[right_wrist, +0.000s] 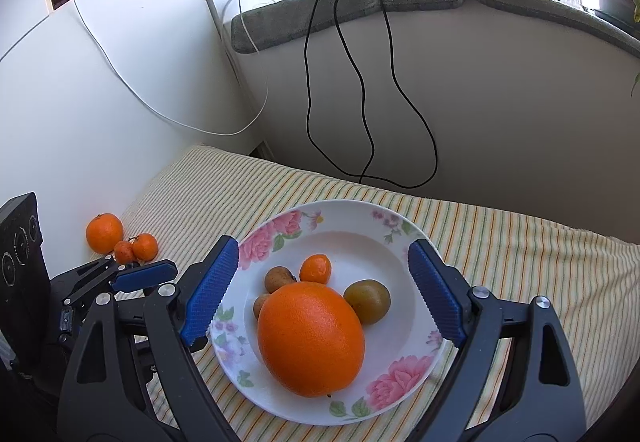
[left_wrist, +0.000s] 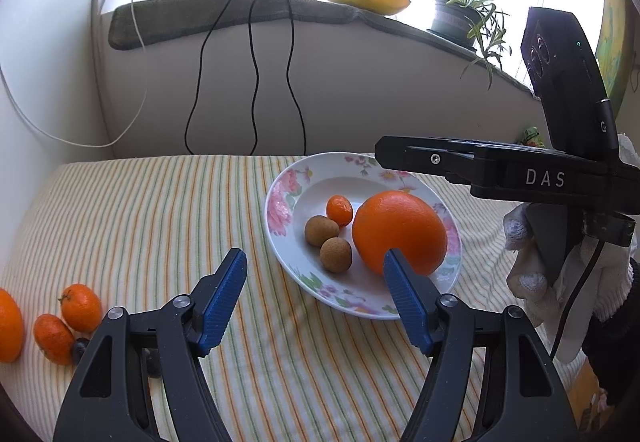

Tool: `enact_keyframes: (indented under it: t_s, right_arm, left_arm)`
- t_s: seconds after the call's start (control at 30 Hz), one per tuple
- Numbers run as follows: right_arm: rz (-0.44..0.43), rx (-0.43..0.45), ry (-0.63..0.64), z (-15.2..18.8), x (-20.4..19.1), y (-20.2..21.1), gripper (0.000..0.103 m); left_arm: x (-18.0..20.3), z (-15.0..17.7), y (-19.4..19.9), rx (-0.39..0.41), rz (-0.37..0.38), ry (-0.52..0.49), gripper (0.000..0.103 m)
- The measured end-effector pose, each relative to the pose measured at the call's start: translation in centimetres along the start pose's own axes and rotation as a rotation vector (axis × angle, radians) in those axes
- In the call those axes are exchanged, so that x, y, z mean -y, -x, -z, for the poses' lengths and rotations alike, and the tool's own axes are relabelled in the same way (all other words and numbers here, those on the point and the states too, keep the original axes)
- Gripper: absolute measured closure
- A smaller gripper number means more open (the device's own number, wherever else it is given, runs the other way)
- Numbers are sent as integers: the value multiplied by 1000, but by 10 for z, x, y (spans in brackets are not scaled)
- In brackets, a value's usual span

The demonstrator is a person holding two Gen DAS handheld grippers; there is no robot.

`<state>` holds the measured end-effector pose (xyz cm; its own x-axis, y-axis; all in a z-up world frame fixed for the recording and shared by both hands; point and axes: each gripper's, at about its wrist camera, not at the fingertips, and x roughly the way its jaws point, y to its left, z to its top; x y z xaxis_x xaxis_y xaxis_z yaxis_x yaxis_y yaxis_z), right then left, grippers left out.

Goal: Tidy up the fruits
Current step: 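Open both grippers to drop the fruits into the plate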

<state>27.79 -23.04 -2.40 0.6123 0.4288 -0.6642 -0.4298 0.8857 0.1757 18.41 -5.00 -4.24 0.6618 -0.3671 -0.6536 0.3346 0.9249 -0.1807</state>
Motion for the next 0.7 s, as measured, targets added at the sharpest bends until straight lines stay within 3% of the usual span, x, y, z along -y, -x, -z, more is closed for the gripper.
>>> enact_keyframes:
  t_s: [0.57,0.7]
  right_arm:
    - [-35,16,68,1,-40,21,14]
    - [-51,11,90,4,-52,21,14]
  left_arm:
    - [-22,18,45,67,-18,13,32]
    - [-37,27,54,56,-55,4,32]
